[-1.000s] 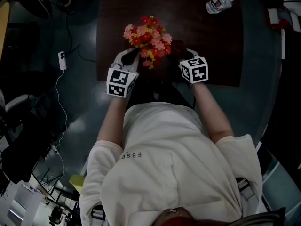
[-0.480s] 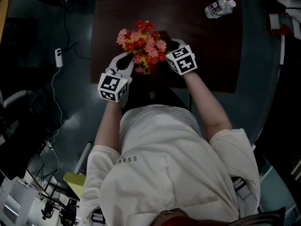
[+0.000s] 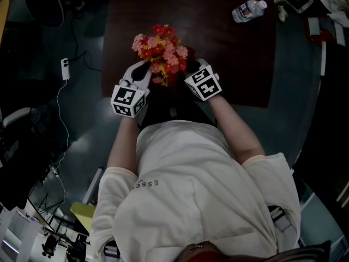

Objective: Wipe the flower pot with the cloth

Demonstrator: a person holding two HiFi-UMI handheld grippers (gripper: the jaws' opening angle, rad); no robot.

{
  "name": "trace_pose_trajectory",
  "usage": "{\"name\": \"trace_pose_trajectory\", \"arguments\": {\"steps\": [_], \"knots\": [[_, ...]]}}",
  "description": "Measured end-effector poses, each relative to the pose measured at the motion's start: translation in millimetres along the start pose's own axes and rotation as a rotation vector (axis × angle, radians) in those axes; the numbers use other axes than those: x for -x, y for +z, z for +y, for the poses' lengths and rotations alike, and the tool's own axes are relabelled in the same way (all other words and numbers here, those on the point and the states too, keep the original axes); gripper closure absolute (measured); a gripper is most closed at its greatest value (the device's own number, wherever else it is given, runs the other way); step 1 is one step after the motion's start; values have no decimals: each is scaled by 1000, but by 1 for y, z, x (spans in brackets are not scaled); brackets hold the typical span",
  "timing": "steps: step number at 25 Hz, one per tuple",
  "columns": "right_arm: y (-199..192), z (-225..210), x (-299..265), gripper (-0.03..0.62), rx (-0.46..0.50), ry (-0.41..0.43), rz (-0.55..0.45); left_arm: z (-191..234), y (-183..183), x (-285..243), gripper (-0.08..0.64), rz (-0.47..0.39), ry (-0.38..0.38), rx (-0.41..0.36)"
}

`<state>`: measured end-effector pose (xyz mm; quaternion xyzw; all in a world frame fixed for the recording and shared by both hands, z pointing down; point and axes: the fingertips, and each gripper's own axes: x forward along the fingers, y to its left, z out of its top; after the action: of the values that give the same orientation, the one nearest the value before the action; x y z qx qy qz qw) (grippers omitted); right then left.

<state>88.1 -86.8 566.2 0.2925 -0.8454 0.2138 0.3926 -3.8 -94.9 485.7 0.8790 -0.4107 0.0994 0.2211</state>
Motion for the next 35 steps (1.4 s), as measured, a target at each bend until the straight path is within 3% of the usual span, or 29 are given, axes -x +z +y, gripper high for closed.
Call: {"name": "trace_pose_trajectory", "arguments": {"steps": [5,10,13,16,19,23,28,31,35], "knots": [[-9,17,3,547,-11,10,7,0,-1,2,547,-6,-4,-3],[-19,46,6,546,-69,77,3,1,-1,0,547,-19,-25,5],[-26,50,13,547,-112,70,-11,0,-5,3,546,-14,-36,-6],[-26,28,29,548,-153,2,-31,-1,-5,4,546,-6,-69,-11],[-14,-3,44,547,-125,-54,-56,-5,-4,3,548,5,-100,-21],[20,-39,46,548,-72,-55,-106,-5,-1,3,546,8,-96,-8],[75,-61,22,548,13,79,-165,0,0,2,548,10,-31,21],[101,-56,4,546,75,227,-163,0,0,2,548,32,-1,45],[120,-38,-22,548,182,467,-87,1,2,1,548,40,43,56]]}}
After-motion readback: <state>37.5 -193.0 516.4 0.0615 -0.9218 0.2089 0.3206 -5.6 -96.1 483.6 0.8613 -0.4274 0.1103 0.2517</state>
